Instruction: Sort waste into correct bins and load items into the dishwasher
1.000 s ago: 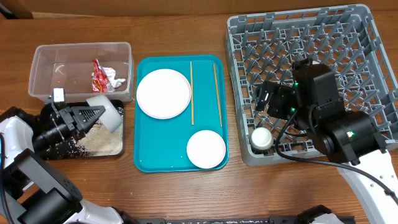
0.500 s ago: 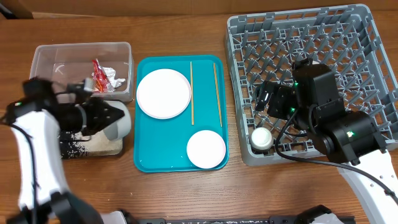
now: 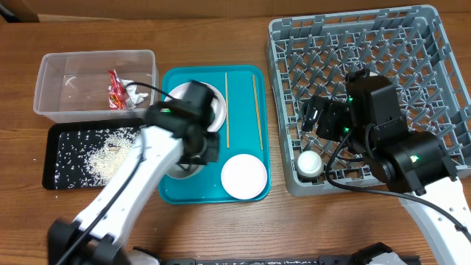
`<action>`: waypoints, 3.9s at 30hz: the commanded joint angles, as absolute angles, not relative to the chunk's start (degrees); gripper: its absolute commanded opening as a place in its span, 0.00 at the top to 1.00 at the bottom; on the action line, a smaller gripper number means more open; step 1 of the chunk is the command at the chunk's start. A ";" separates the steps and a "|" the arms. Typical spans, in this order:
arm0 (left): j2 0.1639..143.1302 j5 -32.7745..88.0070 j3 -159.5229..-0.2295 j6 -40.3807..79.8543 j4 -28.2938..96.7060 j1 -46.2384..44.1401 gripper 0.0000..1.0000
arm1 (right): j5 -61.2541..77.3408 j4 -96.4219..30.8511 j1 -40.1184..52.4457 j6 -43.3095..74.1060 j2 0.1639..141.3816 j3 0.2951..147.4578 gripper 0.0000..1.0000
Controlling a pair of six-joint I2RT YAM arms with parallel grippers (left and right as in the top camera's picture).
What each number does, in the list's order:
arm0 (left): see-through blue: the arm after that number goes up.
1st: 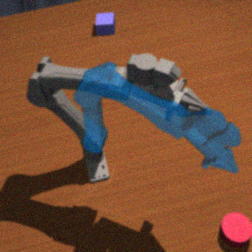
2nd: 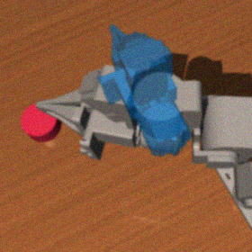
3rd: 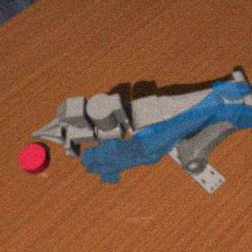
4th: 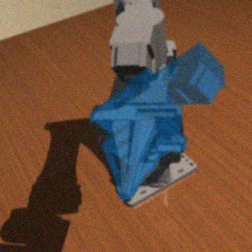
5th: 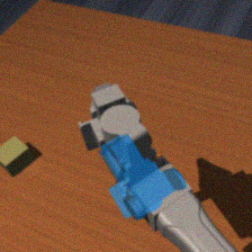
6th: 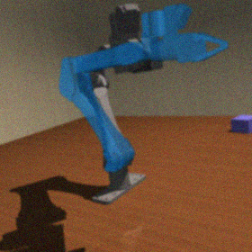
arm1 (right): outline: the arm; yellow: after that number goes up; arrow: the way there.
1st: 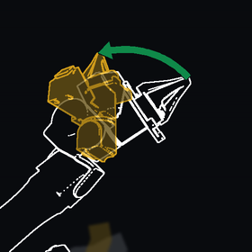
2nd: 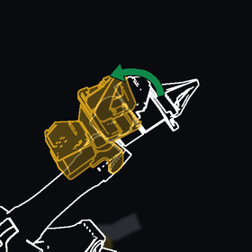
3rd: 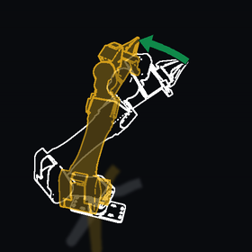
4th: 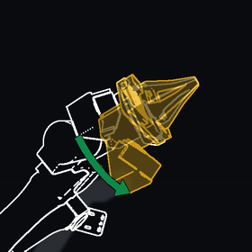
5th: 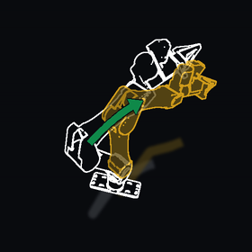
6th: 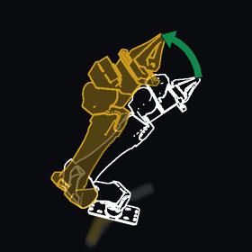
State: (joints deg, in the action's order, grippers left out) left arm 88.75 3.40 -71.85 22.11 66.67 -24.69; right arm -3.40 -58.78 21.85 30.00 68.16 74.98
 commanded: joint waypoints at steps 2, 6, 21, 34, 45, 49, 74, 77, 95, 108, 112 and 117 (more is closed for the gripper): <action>93.10 -5.06 -71.35 28.58 66.94 -27.46 0.96 | -4.01 -58.67 22.06 29.98 68.18 75.81 0.00; 95.26 -4.99 -71.35 28.95 67.05 -27.57 0.86 | -4.01 -58.65 22.06 29.98 68.18 75.83 0.00; 85.27 -5.78 -87.44 26.98 77.60 -27.42 0.16 | -4.01 -58.65 22.06 29.98 68.18 75.81 0.00; 73.38 -3.53 -102.50 21.45 80.62 -27.24 0.00 | -4.01 -58.65 22.06 29.98 68.18 75.83 0.00; 60.80 -20.23 -94.39 10.81 68.18 -22.72 0.00 | -4.01 -58.65 22.06 29.98 68.18 75.81 0.00; 53.25 -10.20 -81.47 1.23 52.25 -16.78 0.00 | -4.01 -58.65 22.06 29.98 68.18 75.81 0.00; 0.45 -0.86 -18.55 -2.61 16.82 0.80 0.00 | -4.01 -58.65 22.06 29.98 68.18 75.83 0.00; 0.19 -1.67 -15.40 -2.61 16.08 1.17 0.00 | -4.01 -58.65 22.06 29.98 68.18 75.81 0.00; 0.25 -1.85 -0.27 -2.61 4.23 1.10 0.00 | -4.01 -58.65 22.06 29.98 68.18 75.81 0.00; 0.25 -1.85 -0.27 -2.61 4.23 1.10 0.00 | -3.60 -58.65 22.06 30.00 68.18 75.81 0.00; 0.25 -1.85 -0.27 -2.61 4.23 1.10 0.00 | -2.70 -58.63 22.06 30.00 68.18 75.81 0.00; 0.25 -1.85 -0.27 -2.61 4.23 1.10 0.00 | 0.32 -54.37 22.06 30.17 68.18 75.81 0.00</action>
